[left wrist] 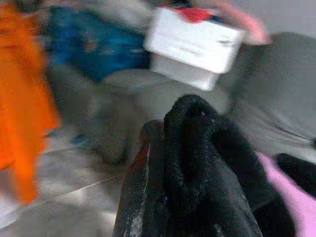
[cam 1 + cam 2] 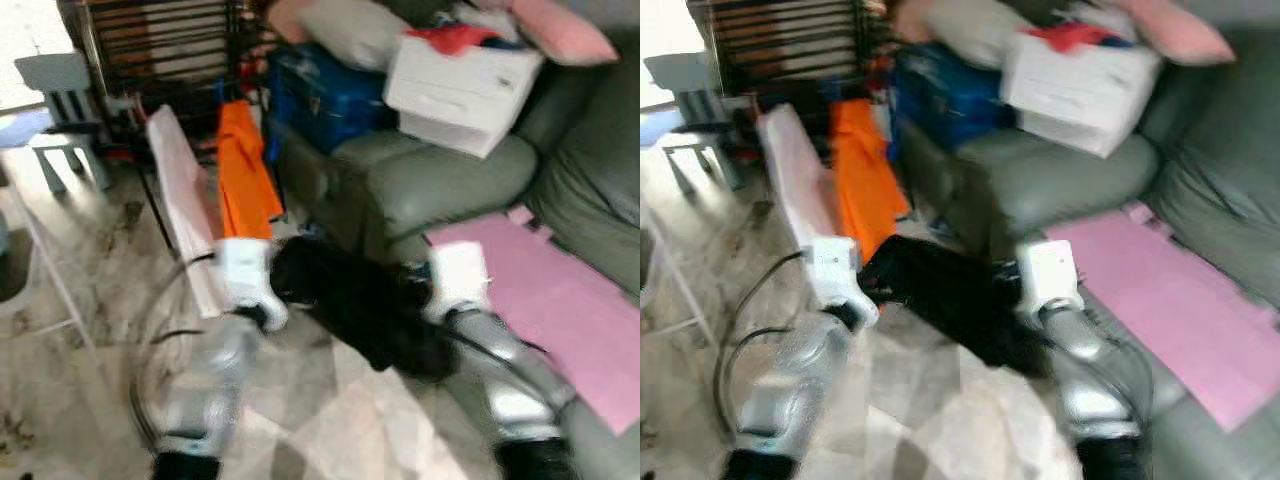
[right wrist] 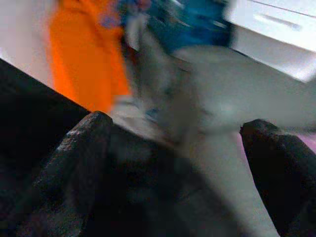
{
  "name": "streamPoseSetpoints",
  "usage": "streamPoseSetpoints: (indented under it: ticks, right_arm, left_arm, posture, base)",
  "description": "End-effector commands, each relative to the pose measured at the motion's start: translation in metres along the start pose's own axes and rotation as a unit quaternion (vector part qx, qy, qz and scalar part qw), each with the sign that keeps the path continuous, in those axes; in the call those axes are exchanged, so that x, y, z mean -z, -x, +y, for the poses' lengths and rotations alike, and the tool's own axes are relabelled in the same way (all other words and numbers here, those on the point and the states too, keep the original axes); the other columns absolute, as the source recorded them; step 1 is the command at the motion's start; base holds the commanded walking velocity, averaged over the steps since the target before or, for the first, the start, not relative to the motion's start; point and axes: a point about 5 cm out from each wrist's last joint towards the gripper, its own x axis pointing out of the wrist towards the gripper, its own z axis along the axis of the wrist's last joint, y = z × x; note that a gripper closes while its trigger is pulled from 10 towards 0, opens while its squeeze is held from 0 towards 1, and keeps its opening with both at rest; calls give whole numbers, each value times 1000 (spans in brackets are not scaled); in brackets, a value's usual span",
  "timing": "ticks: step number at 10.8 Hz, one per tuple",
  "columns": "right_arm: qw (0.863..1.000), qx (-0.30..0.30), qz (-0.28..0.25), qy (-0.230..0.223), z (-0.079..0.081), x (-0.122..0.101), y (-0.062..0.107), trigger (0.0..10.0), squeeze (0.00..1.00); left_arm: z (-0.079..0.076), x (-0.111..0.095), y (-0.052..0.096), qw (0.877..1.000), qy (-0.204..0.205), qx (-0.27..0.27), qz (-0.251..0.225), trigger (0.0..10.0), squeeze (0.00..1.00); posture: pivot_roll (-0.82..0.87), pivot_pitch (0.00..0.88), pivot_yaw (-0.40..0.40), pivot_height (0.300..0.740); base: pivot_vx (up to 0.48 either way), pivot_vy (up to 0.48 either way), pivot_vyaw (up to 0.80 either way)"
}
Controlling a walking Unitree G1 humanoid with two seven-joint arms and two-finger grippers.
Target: Hang hanger
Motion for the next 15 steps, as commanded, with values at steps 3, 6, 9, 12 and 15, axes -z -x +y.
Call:
streamPoseSetpoints:
  ticks: [3, 6, 9, 12, 15]
  right_arm:
    - [1000, 13, 0, 3, -9, 0, 2, 10000, 0]
    - [1000, 18, -11, 10, -11, -4, 1, 10000, 0]
    - [1000, 24, -15, 10, -13, -4, 2, 10000, 0]
    - [1000, 26, -16, 6, -14, -4, 2, 10000, 0]
    - [999, 25, -19, 7, -14, -5, 3, 10000, 0]
  left_arm:
    - [-7, -5, -4, 1000, 5, 9, -12, 10000, 0]
    - [-5, -10, -5, 999, -17, -13, -28, 10000, 0]
    - [-7, -10, -6, 999, -19, 4, -28, 10000, 0]
    - [-8, -10, -6, 999, -15, 7, -28, 10000, 0]
    - [-9, -9, -7, 1000, -15, 8, -25, 10000, 0]
  posture:
    - [-185, 0, 9, 740]
    - [-186, 0, 14, 740]
    - [-191, 0, 18, 740]
    - [-193, 0, 21, 740]
    - [-195, 0, 26, 740]
  base:
    - [0, 447, 0]
    - [0, 153, 0]
    - [0, 0, 469]
    - [370, 0, 0]
    - [465, 0, 181]
